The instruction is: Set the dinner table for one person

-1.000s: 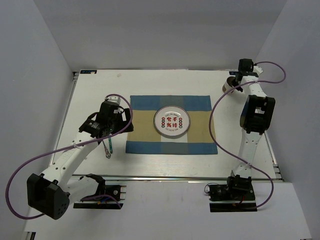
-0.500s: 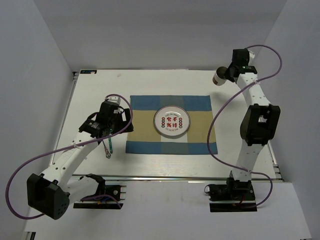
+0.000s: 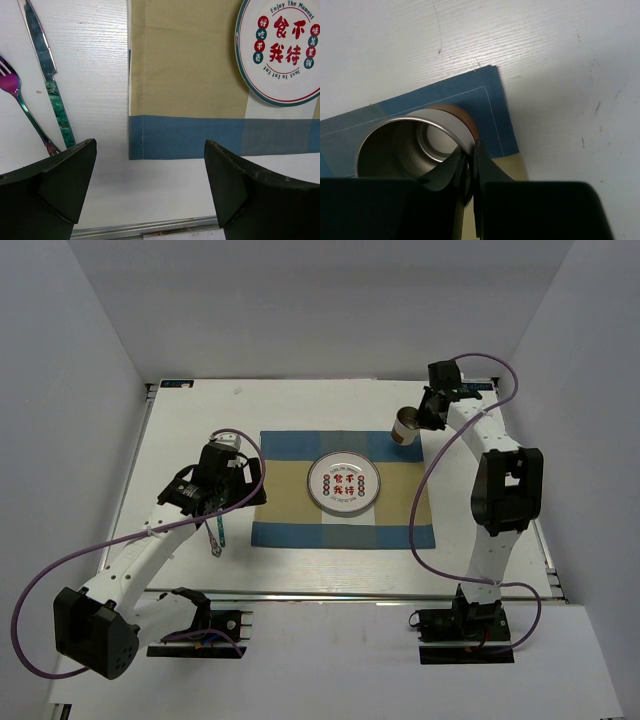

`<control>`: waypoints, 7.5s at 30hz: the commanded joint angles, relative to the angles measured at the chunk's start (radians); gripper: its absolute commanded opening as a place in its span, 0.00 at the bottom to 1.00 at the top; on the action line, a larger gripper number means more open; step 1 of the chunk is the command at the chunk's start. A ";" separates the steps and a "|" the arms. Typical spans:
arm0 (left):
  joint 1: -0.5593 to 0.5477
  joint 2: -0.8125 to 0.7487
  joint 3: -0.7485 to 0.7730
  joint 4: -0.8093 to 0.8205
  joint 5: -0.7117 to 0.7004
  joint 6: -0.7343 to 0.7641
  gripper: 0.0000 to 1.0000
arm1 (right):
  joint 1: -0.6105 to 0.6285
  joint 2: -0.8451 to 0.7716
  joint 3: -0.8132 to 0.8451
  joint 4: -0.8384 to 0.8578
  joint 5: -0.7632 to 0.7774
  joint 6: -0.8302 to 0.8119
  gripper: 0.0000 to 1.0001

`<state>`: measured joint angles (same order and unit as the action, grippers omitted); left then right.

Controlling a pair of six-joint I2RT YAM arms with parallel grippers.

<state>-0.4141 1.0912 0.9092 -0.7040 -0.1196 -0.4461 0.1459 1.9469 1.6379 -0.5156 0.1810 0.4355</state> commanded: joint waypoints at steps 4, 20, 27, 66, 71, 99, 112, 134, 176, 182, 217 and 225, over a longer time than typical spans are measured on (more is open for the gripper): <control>0.005 -0.017 0.013 -0.012 -0.011 -0.005 0.98 | 0.029 0.121 0.158 -0.078 0.043 -0.026 0.00; 0.005 -0.008 0.013 -0.009 -0.003 -0.002 0.98 | 0.034 0.145 0.106 -0.057 0.074 0.000 0.02; 0.005 -0.004 0.016 -0.017 -0.020 -0.003 0.98 | 0.032 0.104 0.077 -0.041 0.023 0.023 0.48; 0.316 0.569 0.143 -0.080 0.041 0.004 0.66 | 0.106 -0.686 -0.650 0.410 -0.383 0.022 0.76; 0.316 0.602 0.149 -0.078 0.037 0.007 0.57 | 0.103 -0.713 -0.655 0.414 -0.393 0.017 0.77; 0.123 0.591 0.546 -0.152 0.288 -0.012 0.00 | 0.093 -0.905 -0.649 0.266 -0.310 0.032 0.81; -0.314 0.831 0.856 -0.042 0.213 -0.359 0.00 | 0.077 -0.985 -0.406 -0.021 -0.075 -0.001 0.89; -0.514 1.248 1.180 0.037 0.230 -0.482 0.00 | 0.075 -1.042 -0.355 -0.126 -0.012 0.002 0.89; -0.532 1.411 1.234 0.093 0.314 -0.557 0.23 | 0.073 -1.049 -0.401 -0.101 -0.023 -0.018 0.89; -0.532 1.415 1.244 0.087 0.322 -0.553 0.38 | 0.076 -1.051 -0.401 -0.098 -0.025 -0.017 0.89; 0.138 0.420 0.334 -0.209 -0.140 -0.319 0.98 | 0.075 -1.068 -0.504 0.028 -0.170 0.012 0.89; 0.394 0.487 0.163 -0.111 0.041 -0.200 0.98 | 0.077 -1.051 -0.561 0.095 -0.299 0.043 0.89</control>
<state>-0.0559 1.5532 1.1042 -0.8658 -0.1661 -0.7063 0.2230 0.9005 1.0798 -0.4995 -0.0616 0.4679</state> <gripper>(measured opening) 0.981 0.891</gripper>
